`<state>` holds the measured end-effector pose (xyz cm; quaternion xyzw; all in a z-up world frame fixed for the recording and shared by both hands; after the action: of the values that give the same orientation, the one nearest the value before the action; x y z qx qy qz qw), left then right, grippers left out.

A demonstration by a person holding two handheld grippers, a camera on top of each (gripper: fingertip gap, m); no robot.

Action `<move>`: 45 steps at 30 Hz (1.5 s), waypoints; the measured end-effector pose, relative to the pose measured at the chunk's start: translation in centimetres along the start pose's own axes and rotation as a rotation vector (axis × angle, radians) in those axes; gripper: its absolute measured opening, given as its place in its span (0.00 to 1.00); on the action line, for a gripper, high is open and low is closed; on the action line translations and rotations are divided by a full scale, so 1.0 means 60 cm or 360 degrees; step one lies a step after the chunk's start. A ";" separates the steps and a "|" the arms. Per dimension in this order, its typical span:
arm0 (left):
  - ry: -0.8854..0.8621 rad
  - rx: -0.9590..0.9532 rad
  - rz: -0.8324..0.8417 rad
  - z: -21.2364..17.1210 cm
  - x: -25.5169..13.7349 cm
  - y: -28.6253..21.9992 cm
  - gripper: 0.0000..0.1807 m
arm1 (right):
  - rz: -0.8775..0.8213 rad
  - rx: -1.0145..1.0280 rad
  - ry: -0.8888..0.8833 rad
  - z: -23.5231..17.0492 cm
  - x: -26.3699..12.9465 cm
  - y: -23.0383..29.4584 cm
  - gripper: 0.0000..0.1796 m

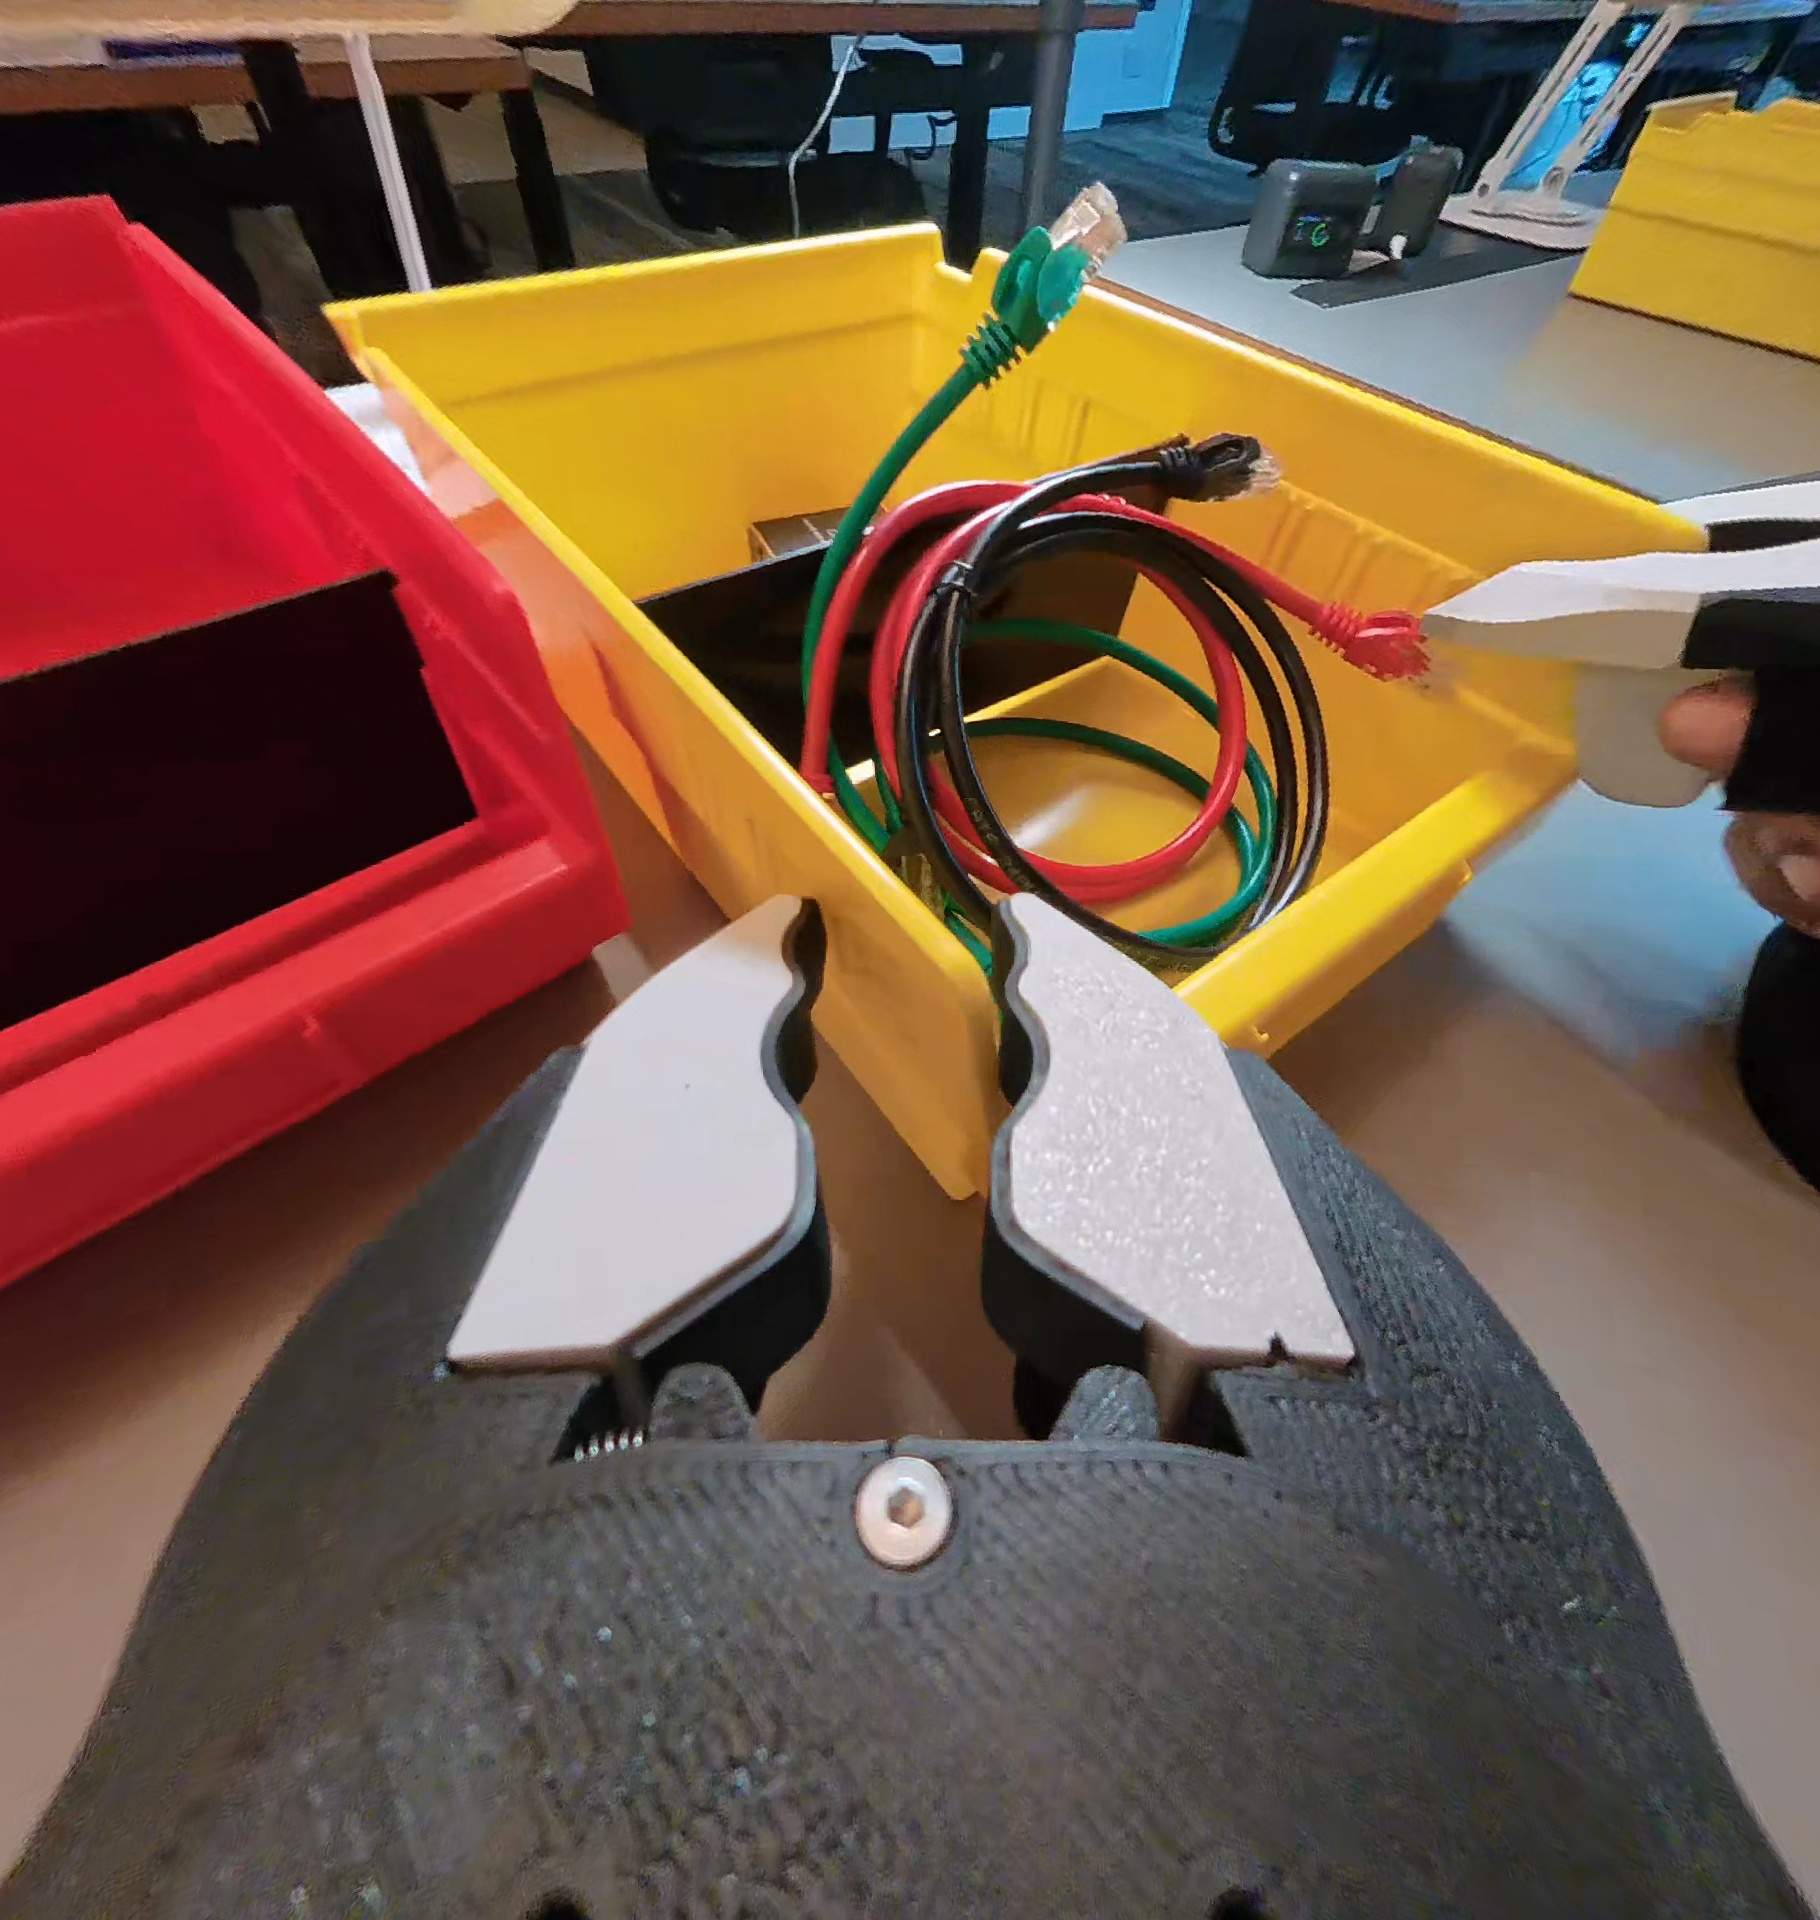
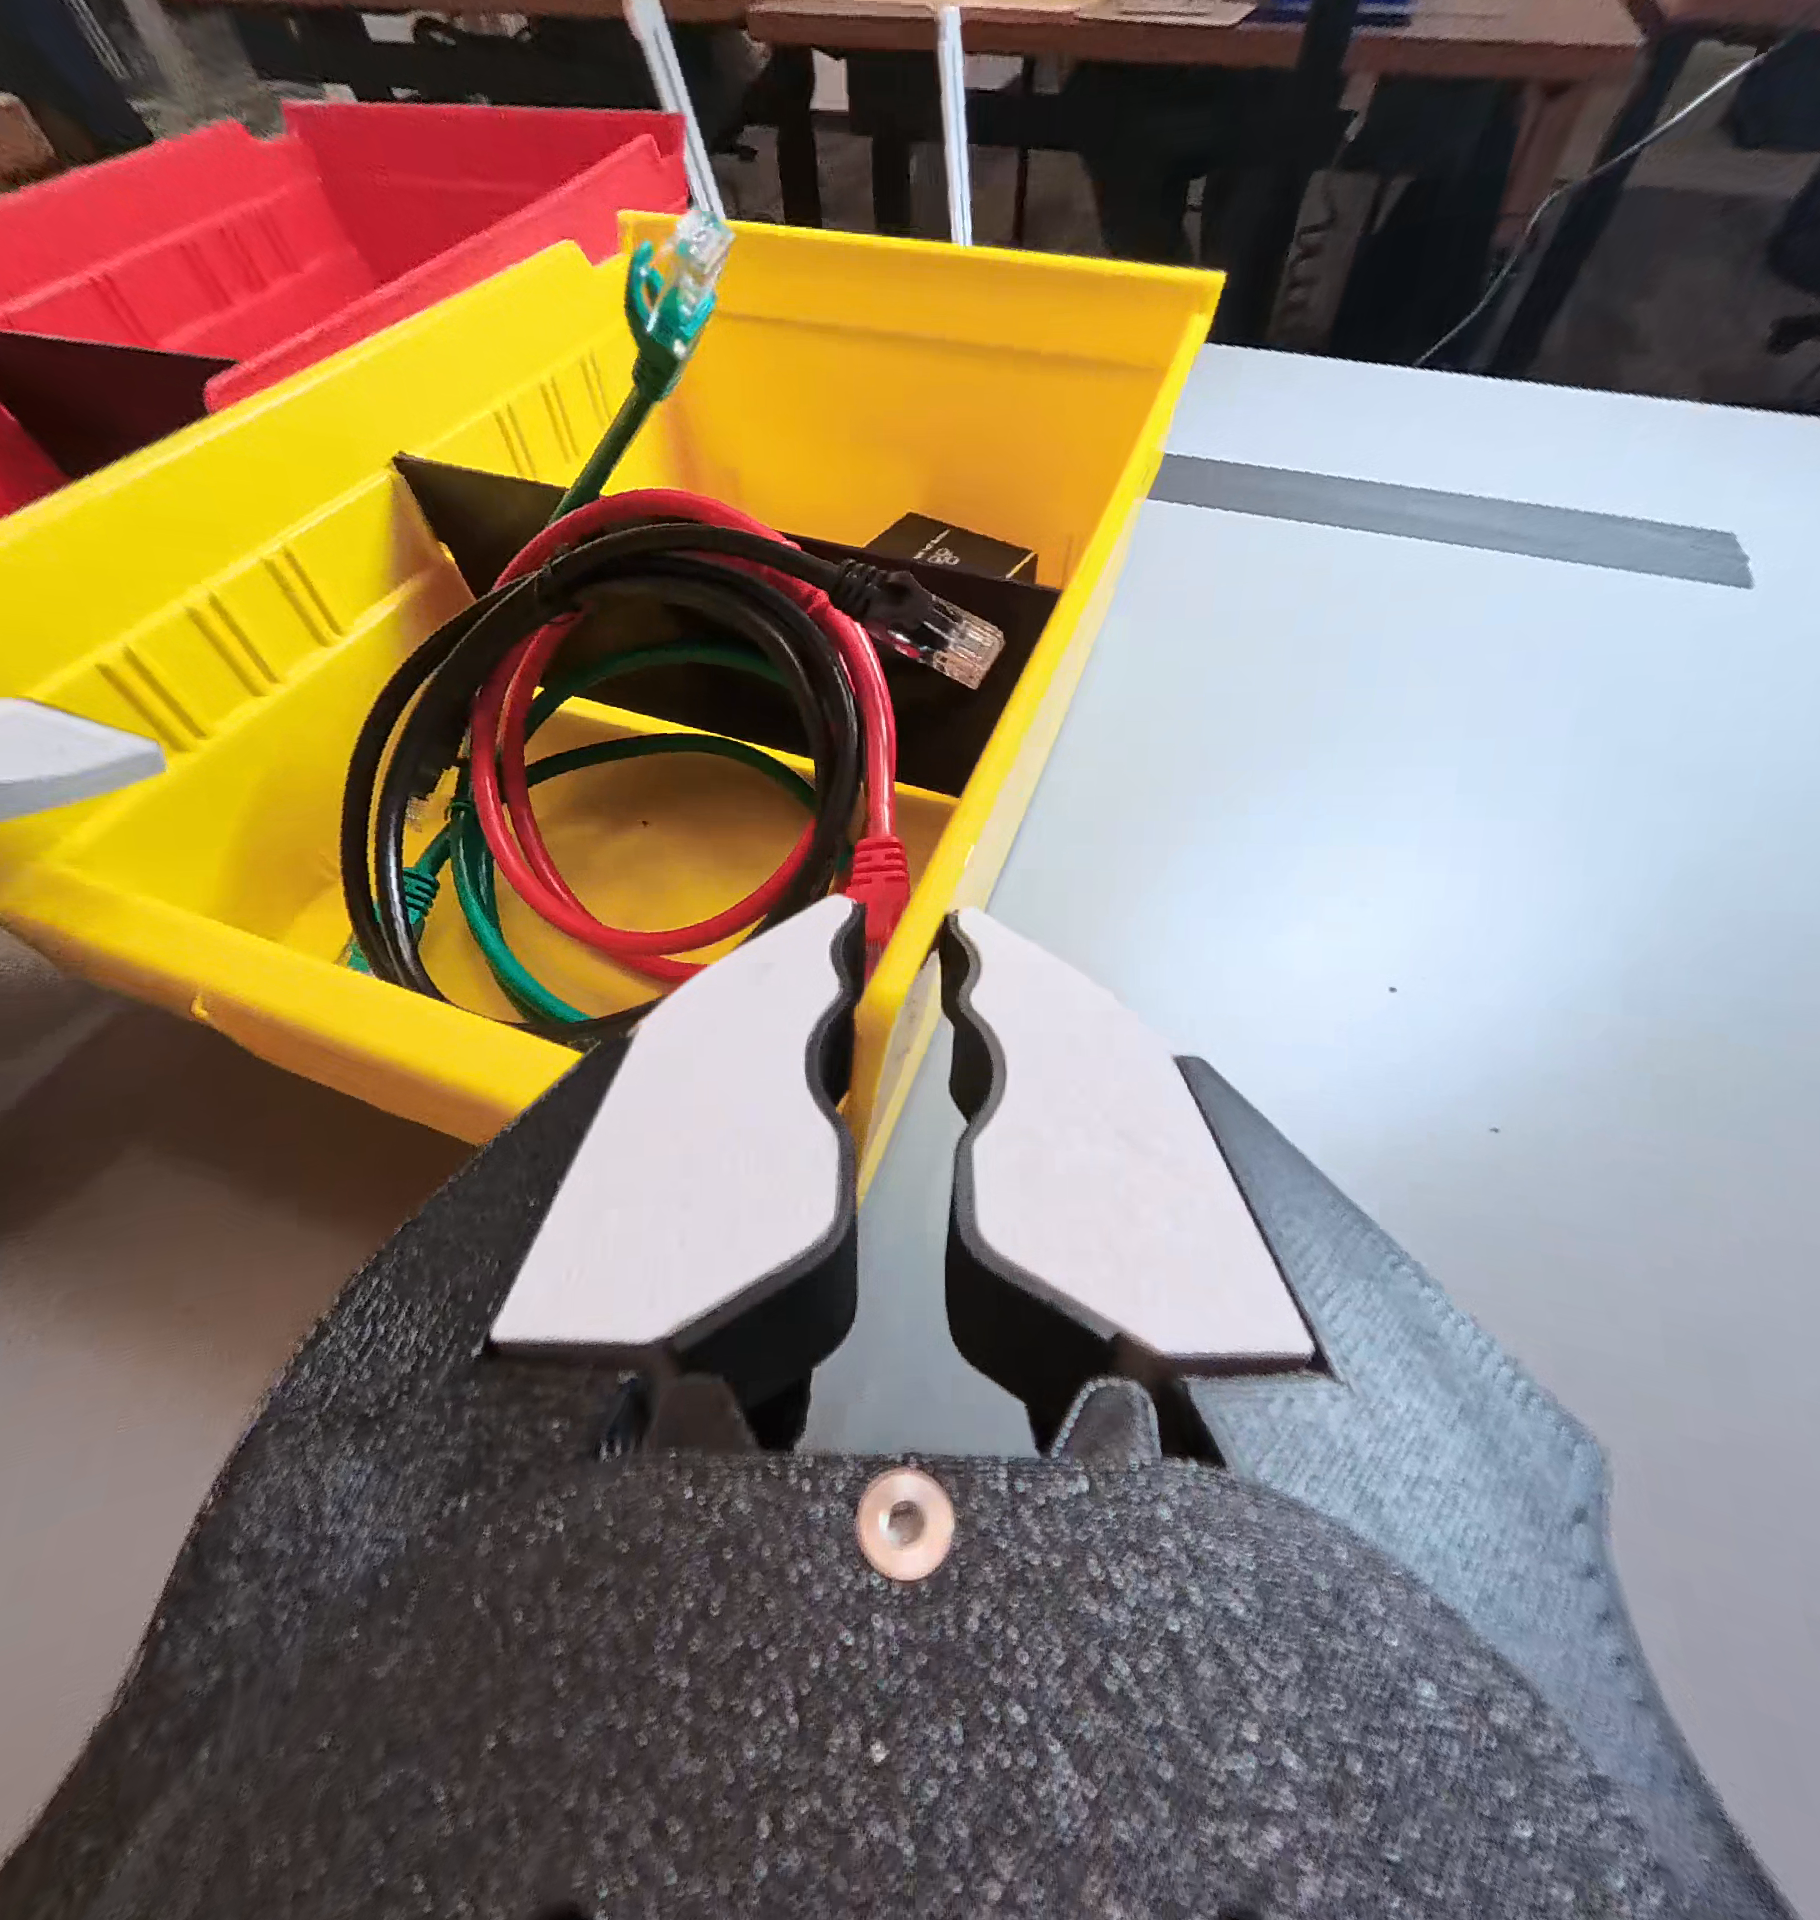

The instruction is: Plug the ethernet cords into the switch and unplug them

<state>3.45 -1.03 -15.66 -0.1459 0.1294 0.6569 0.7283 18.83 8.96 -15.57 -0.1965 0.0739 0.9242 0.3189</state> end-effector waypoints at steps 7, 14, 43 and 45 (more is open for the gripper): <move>-0.0114 0.0034 0.0009 0.040 -0.031 -0.002 0.13 | -0.0106 -0.0103 -0.0183 0.043 -0.067 0.027 0.08; -0.0402 0.0119 0.0209 0.156 -0.171 0.060 0.10 | 0.0022 -0.0319 -0.0519 0.193 -0.119 0.142 0.11; -0.0091 -0.0391 0.0810 -0.146 -0.456 0.480 0.06 | 0.0953 -0.0435 -0.0095 0.082 0.161 0.642 0.16; -0.0129 -0.0379 0.0734 -0.142 -0.434 0.469 0.07 | 0.0927 -0.0442 -0.0080 0.078 0.157 0.620 0.16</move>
<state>-27.22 -25.59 -14.83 -0.1707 0.0518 0.8214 0.5417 -12.44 -13.78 -14.77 -0.1860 -0.0078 0.9824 0.0129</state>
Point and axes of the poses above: each gripper's, where its closed fingertips meet, x out along the fingers, z out of its top, y = z × x across the jaws, the point moved 1 cm from there along -x, back along the fingers, and after that the axes turned 2 degrees about y, right-handed, at the moved point
